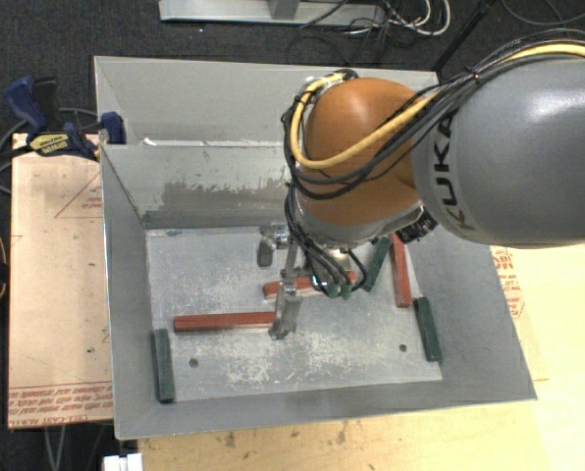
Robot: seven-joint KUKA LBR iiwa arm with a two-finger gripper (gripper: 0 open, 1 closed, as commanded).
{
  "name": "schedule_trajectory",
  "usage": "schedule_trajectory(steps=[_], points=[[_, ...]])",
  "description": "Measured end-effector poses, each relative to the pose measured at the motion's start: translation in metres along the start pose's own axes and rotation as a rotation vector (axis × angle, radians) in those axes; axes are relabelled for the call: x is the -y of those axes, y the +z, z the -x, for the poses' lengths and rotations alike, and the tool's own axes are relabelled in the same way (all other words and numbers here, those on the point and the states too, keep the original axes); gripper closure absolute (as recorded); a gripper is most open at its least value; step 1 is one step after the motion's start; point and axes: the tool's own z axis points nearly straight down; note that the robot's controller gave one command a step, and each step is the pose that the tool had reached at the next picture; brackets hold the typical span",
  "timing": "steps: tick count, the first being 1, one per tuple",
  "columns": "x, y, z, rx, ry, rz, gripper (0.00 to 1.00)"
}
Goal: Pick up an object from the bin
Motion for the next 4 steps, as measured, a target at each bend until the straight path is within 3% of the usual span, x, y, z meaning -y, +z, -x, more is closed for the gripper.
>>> schedule_trajectory(steps=[1, 2, 3, 4], points=[[-0.009, 0.155, -0.017, 0.006, -0.055, 0.001, 0.00], [-0.022, 0.121, -0.021, 0.010, -0.161, 0.001, 0.00], [-0.035, 0.102, -0.019, 0.011, -0.133, 0.002, 0.00], [-0.022, 0.155, -0.014, 0.004, -0.076, 0.000, 0.00]])
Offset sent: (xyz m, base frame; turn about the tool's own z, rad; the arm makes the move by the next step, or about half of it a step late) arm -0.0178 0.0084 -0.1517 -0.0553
